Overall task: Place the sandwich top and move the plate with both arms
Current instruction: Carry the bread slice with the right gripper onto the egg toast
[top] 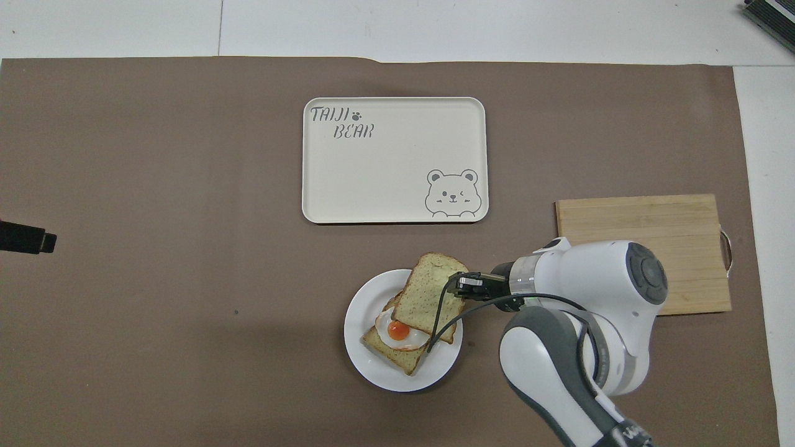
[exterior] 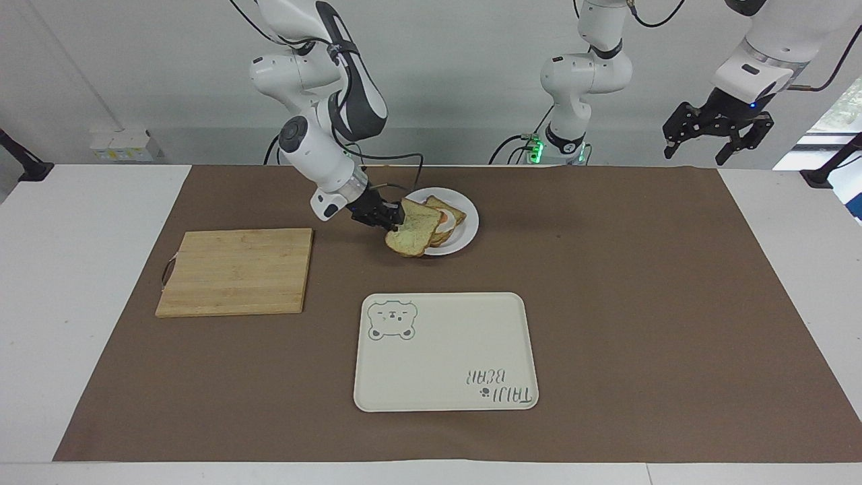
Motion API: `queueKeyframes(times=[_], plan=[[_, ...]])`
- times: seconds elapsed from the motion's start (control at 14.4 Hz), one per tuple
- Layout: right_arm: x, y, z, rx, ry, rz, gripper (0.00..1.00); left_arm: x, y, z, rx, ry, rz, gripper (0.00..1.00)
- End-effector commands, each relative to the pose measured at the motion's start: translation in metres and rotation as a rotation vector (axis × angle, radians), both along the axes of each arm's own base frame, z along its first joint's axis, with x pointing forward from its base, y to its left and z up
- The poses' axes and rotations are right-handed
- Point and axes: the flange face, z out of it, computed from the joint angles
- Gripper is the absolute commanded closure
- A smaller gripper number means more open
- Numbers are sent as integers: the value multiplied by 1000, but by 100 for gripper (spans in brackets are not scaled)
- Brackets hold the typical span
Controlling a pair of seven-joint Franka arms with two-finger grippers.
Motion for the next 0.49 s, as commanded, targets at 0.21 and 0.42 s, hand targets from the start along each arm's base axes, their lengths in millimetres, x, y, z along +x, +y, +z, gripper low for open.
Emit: queueKeyframes(times=[0.21,0.42], plan=[[-25,20,-20,-16,-1,-117,100,-6,1,-1,-25,-13,2,0],[-34,40,-28,6,12,-148,100,-7,1,-2,-33,-8,0,0]])
